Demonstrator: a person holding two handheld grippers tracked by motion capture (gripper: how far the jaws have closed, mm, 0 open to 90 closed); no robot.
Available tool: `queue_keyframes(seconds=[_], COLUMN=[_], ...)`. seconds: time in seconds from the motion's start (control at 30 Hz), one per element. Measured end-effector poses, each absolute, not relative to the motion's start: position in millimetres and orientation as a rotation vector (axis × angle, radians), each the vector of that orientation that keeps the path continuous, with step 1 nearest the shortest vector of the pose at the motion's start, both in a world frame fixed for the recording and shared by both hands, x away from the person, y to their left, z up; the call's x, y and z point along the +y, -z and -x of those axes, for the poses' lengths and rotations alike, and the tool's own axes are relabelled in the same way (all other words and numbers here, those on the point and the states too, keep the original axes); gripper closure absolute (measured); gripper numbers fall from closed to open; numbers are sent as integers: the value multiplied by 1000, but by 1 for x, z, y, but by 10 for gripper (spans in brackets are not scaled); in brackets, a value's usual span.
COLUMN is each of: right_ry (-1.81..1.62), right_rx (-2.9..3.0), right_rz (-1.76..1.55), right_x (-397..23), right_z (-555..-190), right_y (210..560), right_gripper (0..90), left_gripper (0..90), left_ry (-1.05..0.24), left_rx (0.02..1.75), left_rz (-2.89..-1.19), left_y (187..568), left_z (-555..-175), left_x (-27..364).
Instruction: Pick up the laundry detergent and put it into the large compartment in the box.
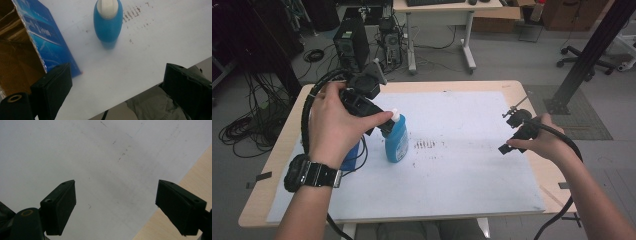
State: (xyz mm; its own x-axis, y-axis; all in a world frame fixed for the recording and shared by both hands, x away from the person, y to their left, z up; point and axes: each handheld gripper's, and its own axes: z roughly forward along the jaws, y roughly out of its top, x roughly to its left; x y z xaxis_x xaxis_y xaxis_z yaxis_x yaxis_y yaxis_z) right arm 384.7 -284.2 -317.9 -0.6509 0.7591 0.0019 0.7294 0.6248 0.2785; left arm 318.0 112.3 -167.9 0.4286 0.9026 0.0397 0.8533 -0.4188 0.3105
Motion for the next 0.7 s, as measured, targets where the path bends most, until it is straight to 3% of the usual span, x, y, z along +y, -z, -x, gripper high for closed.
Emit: queue_keyframes(seconds=[0.7], right_ry=[-371], right_rx=[2733], right_rz=[-1255], right_x=[-287], right_z=[-388], right_y=[324], right_gripper=[161], left_gripper=[83], left_ry=[-282], left_rx=[1543], left_rz=[-2444], left_y=[171], left_z=[-332], left_x=[105])
